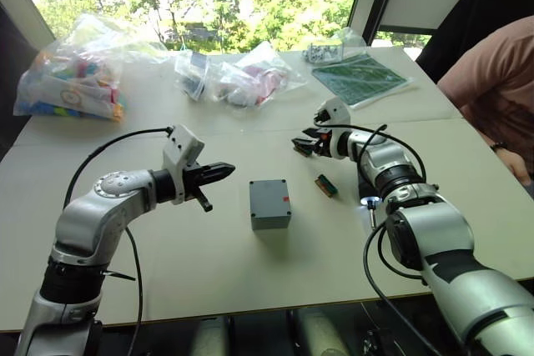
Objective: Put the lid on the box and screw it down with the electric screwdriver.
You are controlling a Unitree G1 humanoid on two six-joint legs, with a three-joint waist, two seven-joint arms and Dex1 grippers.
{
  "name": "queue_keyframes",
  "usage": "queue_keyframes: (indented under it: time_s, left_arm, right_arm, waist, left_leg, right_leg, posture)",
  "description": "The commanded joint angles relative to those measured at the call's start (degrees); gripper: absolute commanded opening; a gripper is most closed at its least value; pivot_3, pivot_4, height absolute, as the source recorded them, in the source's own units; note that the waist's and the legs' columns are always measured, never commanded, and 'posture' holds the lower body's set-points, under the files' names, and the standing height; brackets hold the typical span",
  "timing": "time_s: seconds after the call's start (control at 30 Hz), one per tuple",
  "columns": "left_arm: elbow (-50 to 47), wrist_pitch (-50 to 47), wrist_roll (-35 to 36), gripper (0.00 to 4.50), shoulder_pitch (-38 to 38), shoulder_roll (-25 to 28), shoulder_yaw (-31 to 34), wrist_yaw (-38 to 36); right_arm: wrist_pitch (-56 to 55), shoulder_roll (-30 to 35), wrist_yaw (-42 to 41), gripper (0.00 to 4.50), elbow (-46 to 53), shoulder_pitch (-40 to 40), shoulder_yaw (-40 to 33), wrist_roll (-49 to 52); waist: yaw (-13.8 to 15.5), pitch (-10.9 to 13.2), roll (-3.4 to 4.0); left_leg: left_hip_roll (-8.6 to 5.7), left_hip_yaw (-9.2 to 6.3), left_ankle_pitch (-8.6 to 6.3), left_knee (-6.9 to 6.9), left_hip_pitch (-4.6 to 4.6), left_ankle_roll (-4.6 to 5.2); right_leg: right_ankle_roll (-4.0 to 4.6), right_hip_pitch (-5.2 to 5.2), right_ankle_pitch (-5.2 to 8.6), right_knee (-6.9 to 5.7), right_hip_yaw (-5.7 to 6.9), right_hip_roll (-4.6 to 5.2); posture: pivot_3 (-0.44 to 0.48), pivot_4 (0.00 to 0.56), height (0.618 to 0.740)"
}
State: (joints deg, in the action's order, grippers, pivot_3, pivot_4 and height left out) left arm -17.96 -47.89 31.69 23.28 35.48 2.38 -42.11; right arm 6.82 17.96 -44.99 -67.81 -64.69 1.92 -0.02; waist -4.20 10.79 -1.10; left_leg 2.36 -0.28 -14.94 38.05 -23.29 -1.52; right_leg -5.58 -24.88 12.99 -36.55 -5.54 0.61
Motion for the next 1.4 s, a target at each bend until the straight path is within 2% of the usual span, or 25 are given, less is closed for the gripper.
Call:
queue_keyframes:
  time_s: [0.03,0.47,0.57,0.63,0.7,0.93,1.4]
  left_arm:
    - [-1.6,1.4,0.0,0.00,0.2,0.3,0.2,-0.1]
    - [-2.0,1.5,-0.1,0.00,-0.3,0.4,0.4,0.2]
    - [-2.0,1.6,-0.2,0.00,-0.4,0.3,0.3,0.2]
    - [-2.0,1.6,-0.2,0.00,-0.4,0.3,0.3,0.2]
    - [-1.9,1.6,-0.2,0.00,-0.3,0.3,0.3,0.2]
    - [-1.9,1.6,-0.1,0.00,-0.3,0.3,0.4,0.3]
    - [-1.8,1.6,0.2,0.00,-0.3,-0.1,0.0,0.3]
  right_arm:
    - [-0.3,-0.4,-0.1,2.28,1.1,-0.5,-0.1,-0.4]
    - [-0.2,-0.8,0.0,2.28,0.4,-0.4,-0.2,-1.2]
    - [-0.1,-1.0,-0.1,1.61,0.4,-0.3,-0.1,-1.5]
    - [-0.2,-1.0,0.1,0.74,0.3,-0.2,0.1,-1.9]
    - [-0.2,-1.0,0.2,0.08,0.3,-0.2,0.1,-2.1]
    - [-0.1,-0.6,0.5,0.08,0.5,-0.3,-0.2,-2.1]
    - [4.6,2.3,-2.4,0.08,7.1,-1.5,-3.0,1.6]
  waist:
    - [0.0,0.0,0.00]
    - [0.0,0.0,0.00]
    - [0.0,0.0,0.00]
    - [0.0,0.0,0.00]
    - [0.0,0.0,0.00]
    - [0.0,0.0,0.00]
    - [-0.1,0.0,0.01]
  left_leg:
    - [0.00,0.00,0.00,0.00,0.00,0.00]
    - [0.00,0.00,0.00,0.00,0.00,0.00]
    - [0.00,0.00,0.00,0.00,0.00,0.00]
    - [0.00,0.00,0.00,0.00,0.00,0.00]
    - [0.00,0.00,0.00,0.00,0.00,0.00]
    - [0.00,0.00,0.00,0.00,0.00,0.00]
    - [0.00,0.00,0.00,-0.01,0.00,0.00]
  right_leg:
    - [0.00,0.00,0.00,0.00,0.00,0.00]
    - [0.00,0.00,0.00,0.00,0.00,0.00]
    - [0.00,0.00,0.00,0.00,0.00,0.00]
    - [0.00,0.00,0.00,0.00,0.00,0.00]
    - [0.00,0.00,0.00,0.00,0.00,0.00]
    - [0.00,0.00,0.00,0.00,0.00,0.00]
    - [0.00,0.00,0.00,0.00,0.00,0.00]
  posture:
    - [0.000,0.150,0.740]
    - [0.000,0.150,0.740]
    - [0.000,0.150,0.740]
    - [0.000,0.150,0.740]
    - [0.000,0.150,0.740]
    - [0.000,0.150,0.740]
    - [0.000,0.150,0.740]
